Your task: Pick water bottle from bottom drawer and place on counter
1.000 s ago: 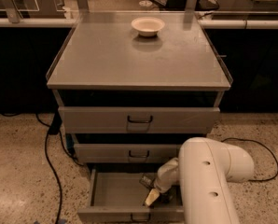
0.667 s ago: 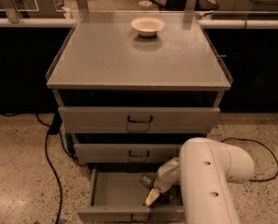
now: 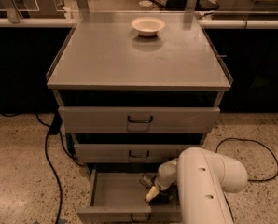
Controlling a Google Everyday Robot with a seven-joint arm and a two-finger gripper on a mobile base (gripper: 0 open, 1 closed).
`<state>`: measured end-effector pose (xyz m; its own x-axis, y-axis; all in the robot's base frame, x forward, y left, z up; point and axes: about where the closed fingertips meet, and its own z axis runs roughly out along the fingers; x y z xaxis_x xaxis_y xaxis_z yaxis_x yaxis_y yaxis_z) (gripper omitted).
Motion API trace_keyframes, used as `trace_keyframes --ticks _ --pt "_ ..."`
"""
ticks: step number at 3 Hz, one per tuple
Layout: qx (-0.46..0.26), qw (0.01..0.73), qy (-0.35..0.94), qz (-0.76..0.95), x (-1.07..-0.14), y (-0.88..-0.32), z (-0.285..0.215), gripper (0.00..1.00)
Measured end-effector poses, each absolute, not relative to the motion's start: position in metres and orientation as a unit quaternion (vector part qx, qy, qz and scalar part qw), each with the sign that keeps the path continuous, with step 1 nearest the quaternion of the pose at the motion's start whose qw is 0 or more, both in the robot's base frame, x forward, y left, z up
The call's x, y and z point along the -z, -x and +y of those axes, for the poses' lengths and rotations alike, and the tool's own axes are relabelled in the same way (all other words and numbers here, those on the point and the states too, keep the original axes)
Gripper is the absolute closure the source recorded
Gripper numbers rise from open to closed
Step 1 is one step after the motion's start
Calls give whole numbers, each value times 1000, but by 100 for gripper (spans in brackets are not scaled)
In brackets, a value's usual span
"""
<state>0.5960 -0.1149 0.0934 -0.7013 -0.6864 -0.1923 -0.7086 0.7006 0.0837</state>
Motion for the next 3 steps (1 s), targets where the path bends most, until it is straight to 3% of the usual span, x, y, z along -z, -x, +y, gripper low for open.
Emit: trace_keyframes --ticks 1,2,3 --pt "-76 73 379 919 -93 -596 -115 0" --pt "-76 73 379 919 -93 -596 -115 19" --pt "-76 73 379 919 -93 -596 -115 49"
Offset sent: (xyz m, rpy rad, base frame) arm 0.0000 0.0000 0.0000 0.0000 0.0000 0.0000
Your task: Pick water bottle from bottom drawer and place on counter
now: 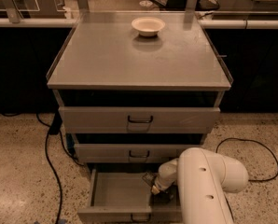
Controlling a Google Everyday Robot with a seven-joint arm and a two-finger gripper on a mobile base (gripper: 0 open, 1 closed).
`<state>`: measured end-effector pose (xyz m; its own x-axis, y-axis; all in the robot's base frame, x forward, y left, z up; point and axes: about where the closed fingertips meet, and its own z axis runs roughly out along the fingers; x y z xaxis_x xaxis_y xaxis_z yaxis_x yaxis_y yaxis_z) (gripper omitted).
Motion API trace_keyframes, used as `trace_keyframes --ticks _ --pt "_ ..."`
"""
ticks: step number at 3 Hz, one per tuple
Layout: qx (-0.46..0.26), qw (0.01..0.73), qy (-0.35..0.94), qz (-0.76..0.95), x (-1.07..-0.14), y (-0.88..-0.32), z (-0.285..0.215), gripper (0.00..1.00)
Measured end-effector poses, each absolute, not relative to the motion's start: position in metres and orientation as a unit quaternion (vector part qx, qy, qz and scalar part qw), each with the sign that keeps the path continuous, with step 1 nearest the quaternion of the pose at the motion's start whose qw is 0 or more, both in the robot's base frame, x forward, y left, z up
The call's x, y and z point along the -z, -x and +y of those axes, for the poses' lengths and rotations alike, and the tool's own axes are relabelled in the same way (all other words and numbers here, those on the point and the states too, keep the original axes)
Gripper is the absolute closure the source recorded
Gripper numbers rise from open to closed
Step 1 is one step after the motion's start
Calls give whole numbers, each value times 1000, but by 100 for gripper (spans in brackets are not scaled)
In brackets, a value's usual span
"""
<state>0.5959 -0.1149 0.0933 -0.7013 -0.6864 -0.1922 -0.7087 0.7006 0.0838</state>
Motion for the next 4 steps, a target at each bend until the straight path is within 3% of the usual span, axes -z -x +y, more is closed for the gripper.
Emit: trace_keyframes --ticks 2,4 --pt "-76 73 379 919 -93 -596 -115 95" --pt "-71 83 384 917 -107 -592 -117 100"
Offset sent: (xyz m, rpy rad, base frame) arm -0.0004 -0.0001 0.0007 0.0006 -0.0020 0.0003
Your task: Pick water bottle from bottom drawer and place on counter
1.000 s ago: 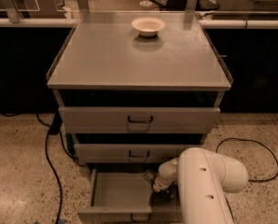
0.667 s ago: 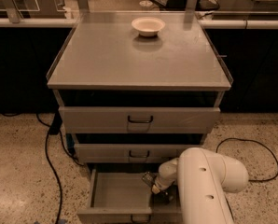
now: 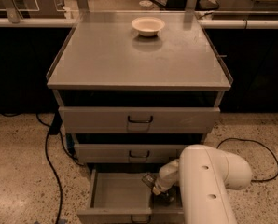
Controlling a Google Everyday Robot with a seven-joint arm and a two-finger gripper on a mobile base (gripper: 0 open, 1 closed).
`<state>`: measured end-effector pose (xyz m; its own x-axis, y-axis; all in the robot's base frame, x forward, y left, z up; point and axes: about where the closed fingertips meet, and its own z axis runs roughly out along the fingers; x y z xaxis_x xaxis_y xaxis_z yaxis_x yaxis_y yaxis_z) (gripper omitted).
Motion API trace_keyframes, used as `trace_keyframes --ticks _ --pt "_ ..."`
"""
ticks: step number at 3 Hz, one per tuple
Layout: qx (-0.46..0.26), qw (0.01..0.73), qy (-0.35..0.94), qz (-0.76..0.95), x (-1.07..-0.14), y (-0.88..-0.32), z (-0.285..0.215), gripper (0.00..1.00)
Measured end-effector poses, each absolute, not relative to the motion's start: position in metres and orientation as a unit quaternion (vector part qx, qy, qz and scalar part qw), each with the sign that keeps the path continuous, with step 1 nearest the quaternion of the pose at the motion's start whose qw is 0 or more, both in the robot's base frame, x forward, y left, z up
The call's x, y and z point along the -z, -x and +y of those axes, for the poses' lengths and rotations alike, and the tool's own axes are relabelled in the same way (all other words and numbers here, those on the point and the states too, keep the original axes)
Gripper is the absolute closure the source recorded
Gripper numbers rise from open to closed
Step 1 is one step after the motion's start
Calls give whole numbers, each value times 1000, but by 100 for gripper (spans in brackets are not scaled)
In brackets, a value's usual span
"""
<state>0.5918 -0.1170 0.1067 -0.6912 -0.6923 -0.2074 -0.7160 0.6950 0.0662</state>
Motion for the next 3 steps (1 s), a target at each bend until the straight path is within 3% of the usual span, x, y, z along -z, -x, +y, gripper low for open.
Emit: trace_keyframes --ticks 3 --pt "-50 254 331 907 -239 -593 -211 100"
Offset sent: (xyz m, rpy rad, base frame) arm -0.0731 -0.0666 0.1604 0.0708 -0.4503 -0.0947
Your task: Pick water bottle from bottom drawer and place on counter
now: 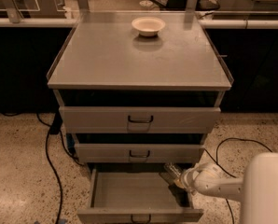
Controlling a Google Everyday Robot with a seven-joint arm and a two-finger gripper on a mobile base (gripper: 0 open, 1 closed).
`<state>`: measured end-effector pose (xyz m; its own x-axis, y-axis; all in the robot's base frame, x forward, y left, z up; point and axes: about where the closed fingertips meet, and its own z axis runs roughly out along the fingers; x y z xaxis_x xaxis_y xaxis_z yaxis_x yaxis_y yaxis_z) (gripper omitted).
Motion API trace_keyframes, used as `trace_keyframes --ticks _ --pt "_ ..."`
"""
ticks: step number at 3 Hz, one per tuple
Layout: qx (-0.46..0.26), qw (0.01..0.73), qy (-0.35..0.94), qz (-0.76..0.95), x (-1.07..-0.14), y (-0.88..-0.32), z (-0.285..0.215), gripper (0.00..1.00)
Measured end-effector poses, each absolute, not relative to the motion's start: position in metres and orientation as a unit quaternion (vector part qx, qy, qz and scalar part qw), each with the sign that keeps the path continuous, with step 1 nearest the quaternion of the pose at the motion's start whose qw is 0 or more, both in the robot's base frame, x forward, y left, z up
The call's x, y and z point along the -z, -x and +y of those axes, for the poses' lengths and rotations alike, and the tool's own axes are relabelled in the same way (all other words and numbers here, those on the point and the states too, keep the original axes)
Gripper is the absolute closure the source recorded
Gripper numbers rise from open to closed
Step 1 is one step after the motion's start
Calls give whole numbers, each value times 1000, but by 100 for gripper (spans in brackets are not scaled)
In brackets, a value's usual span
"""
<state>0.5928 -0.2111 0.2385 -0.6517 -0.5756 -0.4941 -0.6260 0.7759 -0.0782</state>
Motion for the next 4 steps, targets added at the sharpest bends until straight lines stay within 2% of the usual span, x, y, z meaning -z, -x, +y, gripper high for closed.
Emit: trace_keyframes --ticks 2,4 --pt "-10 280 283 917 -282 -579 -261 100" --pt "31 258 259 930 -303 -573 -291 100"
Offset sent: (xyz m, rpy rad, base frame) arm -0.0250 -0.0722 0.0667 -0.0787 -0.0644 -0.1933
